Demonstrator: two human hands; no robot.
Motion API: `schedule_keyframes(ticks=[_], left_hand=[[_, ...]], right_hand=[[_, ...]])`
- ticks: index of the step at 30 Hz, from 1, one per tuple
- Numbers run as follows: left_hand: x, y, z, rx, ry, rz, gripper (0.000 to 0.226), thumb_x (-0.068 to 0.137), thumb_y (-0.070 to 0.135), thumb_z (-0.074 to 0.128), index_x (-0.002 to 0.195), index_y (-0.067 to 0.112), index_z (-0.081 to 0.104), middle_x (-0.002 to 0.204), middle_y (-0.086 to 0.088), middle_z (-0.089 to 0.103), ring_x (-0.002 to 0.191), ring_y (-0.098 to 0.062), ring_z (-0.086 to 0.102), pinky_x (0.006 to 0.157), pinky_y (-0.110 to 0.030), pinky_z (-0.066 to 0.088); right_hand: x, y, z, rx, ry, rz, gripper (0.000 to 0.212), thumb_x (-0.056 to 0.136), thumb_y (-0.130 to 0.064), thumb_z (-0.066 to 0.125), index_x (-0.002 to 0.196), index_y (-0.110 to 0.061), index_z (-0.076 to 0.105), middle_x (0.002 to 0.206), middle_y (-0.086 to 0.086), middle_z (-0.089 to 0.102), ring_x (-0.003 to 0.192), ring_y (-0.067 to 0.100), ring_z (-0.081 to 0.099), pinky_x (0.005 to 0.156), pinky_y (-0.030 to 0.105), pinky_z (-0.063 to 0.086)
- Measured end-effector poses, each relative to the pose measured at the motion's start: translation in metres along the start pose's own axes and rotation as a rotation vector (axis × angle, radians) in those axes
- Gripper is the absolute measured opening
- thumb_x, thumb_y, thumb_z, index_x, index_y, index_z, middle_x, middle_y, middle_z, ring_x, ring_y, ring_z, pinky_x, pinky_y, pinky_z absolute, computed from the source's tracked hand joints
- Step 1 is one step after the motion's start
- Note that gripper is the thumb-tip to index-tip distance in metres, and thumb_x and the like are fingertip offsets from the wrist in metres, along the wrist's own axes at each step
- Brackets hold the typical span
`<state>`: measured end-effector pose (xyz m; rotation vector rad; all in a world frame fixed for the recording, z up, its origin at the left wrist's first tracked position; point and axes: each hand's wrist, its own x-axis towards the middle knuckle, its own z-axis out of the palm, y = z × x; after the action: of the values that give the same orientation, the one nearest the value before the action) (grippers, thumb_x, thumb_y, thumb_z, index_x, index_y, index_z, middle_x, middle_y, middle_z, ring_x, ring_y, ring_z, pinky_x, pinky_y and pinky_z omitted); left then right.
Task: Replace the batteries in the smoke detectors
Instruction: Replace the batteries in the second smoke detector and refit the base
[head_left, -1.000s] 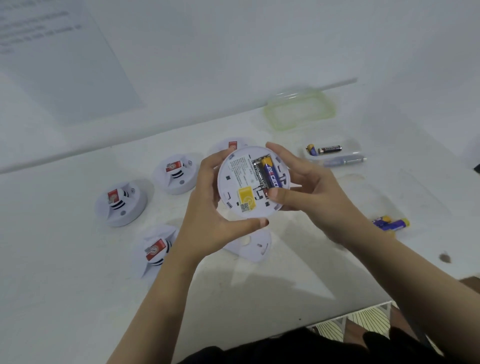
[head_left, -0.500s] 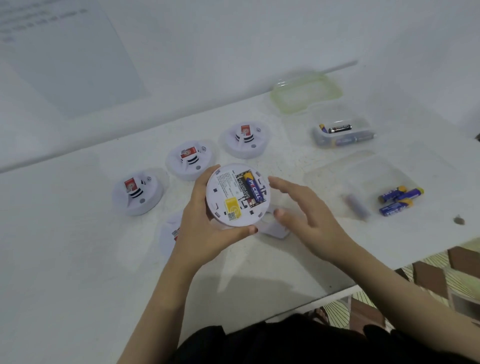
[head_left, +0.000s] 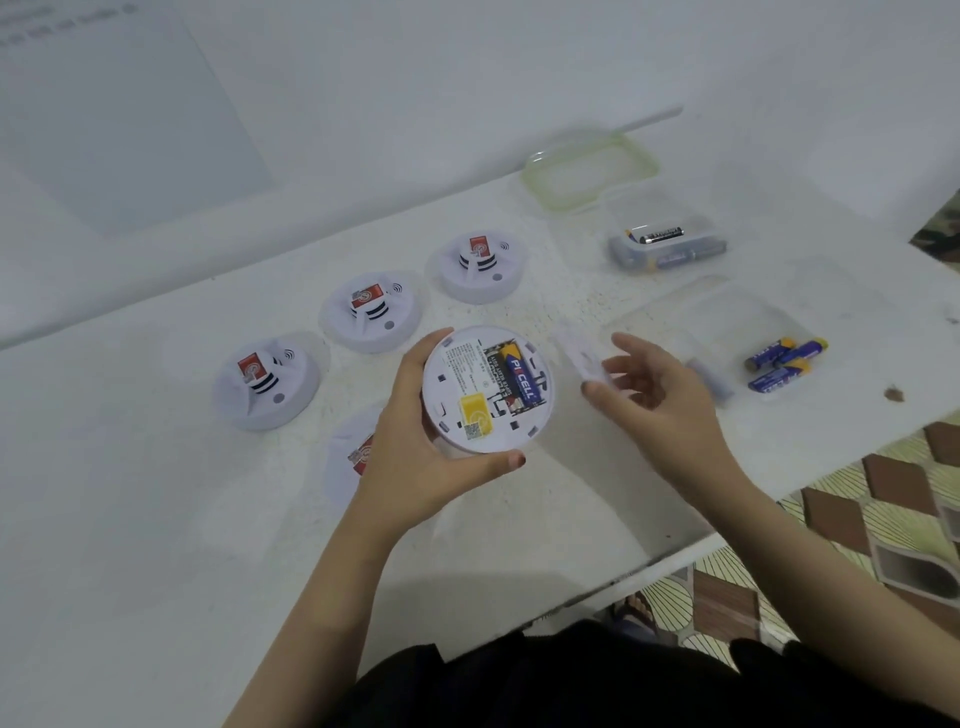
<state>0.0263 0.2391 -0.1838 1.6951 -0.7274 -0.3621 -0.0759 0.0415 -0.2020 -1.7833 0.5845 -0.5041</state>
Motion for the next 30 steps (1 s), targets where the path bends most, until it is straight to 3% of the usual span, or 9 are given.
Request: schedule_keyframes(ticks=[3,6,10,14,19,30], left_hand=[[0.001,-0.003,0.007,0.018,-0.091,-0.025,0.099,0.052,0.026,0.089,0.136,0.027,0.038,0.129,0.022,0.051,0.122,-0.002,0.051,0.090,-0.022,0.053],[0.003,-0.006,0.014,0.013,-0.175,-0.054,0.098,0.054,0.018,0.089,0.137,0.027,0.038,0.127,0.017,0.053,0.118,-0.006,0.056,0.086,-0.025,0.054],[0.004,-0.012,0.023,-0.027,-0.219,-0.049,0.098,0.056,0.013,0.089,0.139,0.022,0.036,0.132,0.007,0.052,0.122,-0.010,0.055,0.090,-0.029,0.054],[0.004,-0.018,0.025,-0.052,-0.215,-0.067,0.099,0.056,0.016,0.087,0.140,0.018,0.035,0.134,0.002,0.051,0.124,-0.011,0.053,0.091,-0.029,0.053],[0.004,-0.024,0.029,-0.033,-0.209,-0.066,0.097,0.057,0.002,0.088,0.138,0.017,0.037,0.131,0.005,0.052,0.122,-0.007,0.053,0.094,-0.025,0.050],[0.005,-0.026,0.031,-0.012,-0.249,-0.092,0.097,0.057,0.009,0.088,0.138,0.024,0.036,0.130,0.009,0.052,0.119,-0.006,0.053,0.097,-0.026,0.049]], right_hand=[[-0.001,-0.007,-0.006,0.128,-0.052,-0.023,0.061,0.070,-0.032,0.077,0.126,-0.021,0.055,0.103,-0.007,0.064,0.091,0.011,0.061,0.082,0.029,0.052],[-0.005,-0.015,-0.010,-0.063,-0.131,-0.204,0.058,0.065,-0.045,0.067,0.119,-0.029,0.057,0.111,-0.008,0.062,0.098,0.007,0.059,0.083,0.022,0.048],[-0.009,-0.018,-0.012,-0.370,-0.222,-0.428,0.060,0.065,-0.044,0.063,0.120,-0.023,0.058,0.109,-0.008,0.053,0.100,0.003,0.049,0.086,0.009,0.035],[-0.009,-0.019,-0.016,-0.517,-0.264,-0.484,0.062,0.066,-0.043,0.061,0.124,-0.022,0.055,0.109,-0.011,0.045,0.102,0.005,0.041,0.089,0.003,0.026],[-0.008,-0.021,-0.014,-0.604,-0.322,-0.519,0.060,0.067,-0.039,0.063,0.124,-0.023,0.056,0.109,-0.011,0.044,0.101,0.006,0.039,0.090,0.003,0.024],[-0.004,-0.019,-0.012,-0.719,-0.399,-0.507,0.059,0.070,-0.042,0.053,0.127,-0.029,0.056,0.110,-0.002,0.049,0.100,0.016,0.042,0.086,0.028,0.032]])
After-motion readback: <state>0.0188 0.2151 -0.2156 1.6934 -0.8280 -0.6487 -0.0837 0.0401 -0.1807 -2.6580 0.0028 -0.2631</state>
